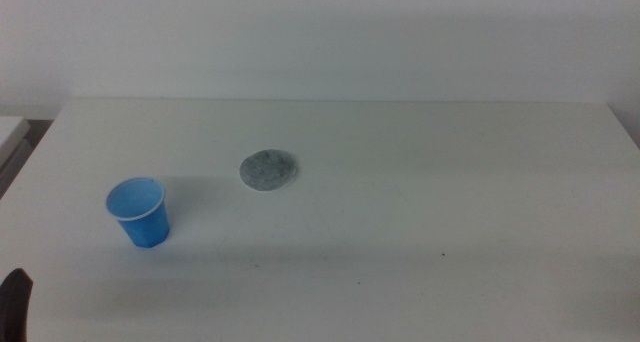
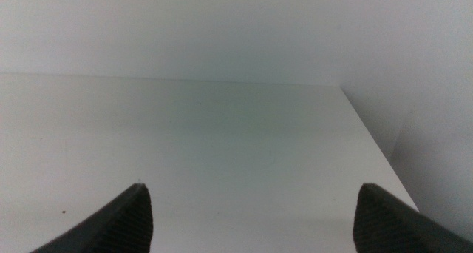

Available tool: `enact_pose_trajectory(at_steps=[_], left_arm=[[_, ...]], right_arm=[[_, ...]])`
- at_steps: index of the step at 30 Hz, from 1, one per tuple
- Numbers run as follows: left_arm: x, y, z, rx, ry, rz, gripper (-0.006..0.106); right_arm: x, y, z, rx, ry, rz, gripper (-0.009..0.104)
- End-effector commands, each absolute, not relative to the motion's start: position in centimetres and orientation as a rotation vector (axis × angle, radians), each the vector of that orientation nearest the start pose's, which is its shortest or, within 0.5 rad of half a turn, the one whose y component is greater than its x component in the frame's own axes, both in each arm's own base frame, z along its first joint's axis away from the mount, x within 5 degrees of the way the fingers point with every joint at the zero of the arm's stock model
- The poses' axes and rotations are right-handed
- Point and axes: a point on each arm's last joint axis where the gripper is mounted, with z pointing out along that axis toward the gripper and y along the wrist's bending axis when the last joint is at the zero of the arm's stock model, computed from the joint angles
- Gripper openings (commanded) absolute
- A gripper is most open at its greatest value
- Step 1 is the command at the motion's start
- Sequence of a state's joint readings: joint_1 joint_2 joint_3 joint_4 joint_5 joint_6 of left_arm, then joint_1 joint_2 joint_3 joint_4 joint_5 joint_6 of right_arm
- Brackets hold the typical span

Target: Place an empty cup on a cup mat.

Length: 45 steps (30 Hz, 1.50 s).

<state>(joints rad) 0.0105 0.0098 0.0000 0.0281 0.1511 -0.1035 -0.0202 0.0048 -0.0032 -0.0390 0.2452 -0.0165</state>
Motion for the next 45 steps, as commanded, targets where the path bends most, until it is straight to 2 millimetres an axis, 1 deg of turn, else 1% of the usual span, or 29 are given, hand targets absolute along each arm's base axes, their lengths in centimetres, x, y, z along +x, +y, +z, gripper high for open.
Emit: enact_pose_trajectory(at_steps=[1,4,8,10,15,17,19,23,26,29,30,33,35,40,45], left_arm=[[6.0,0.1,20.9,-0.076,1.650,-0.050,0.094],[7.1,0.1,23.1,-0.078,1.705,-0.049,0.094],[9.5,0.1,27.0,-0.082,1.803,-0.046,0.094],[10.8,0.2,28.6,-0.088,1.893,-0.042,0.094],[13.7,0.1,31.1,-0.122,2.229,-0.046,0.094],[15.1,0.1,32.2,-0.127,2.323,-0.042,0.094],[17.0,0.2,32.7,-0.135,2.432,-0.031,0.094],[21.1,0.3,32.2,-0.094,2.593,-0.010,0.094],[24.1,0.3,31.2,-0.076,2.676,-0.002,0.094],[26.9,0.2,29.4,-0.077,2.762,-0.010,0.094],[27.8,0.3,28.9,-0.046,2.779,-0.004,0.094],[30.3,0.1,27.4,0.009,2.806,-0.016,0.094],[31.8,0.2,26.3,0.014,2.806,-0.014,0.094],[34.4,0.1,23.4,-0.002,2.791,-0.032,0.094],[35.6,-0.1,20.9,-0.026,2.815,-0.063,0.093]], right_arm=[[5.5,-0.2,19.2,-0.032,1.722,-0.071,0.093],[5.5,-0.2,19.2,-0.032,1.722,-0.071,0.093],[5.5,-0.2,19.2,-0.032,1.722,-0.071,0.093],[5.5,-0.2,19.2,-0.032,1.722,-0.071,0.093],[5.5,-0.2,19.2,-0.032,1.722,-0.071,0.093],[5.5,-0.2,19.2,-0.032,1.722,-0.071,0.093],[5.5,-0.2,19.2,-0.032,1.722,-0.071,0.093],[5.5,-0.2,19.2,-0.032,1.722,-0.071,0.093],[5.5,-0.2,19.2,-0.032,1.722,-0.071,0.093],[5.5,-0.2,19.2,-0.032,1.722,-0.071,0.093],[5.5,-0.2,19.2,-0.032,1.722,-0.071,0.093],[5.5,-0.2,19.2,-0.032,1.722,-0.071,0.093],[5.5,-0.2,19.2,-0.032,1.722,-0.071,0.093],[5.5,-0.2,19.2,-0.032,1.722,-0.071,0.093],[5.5,-0.2,19.2,-0.032,1.722,-0.071,0.093]])
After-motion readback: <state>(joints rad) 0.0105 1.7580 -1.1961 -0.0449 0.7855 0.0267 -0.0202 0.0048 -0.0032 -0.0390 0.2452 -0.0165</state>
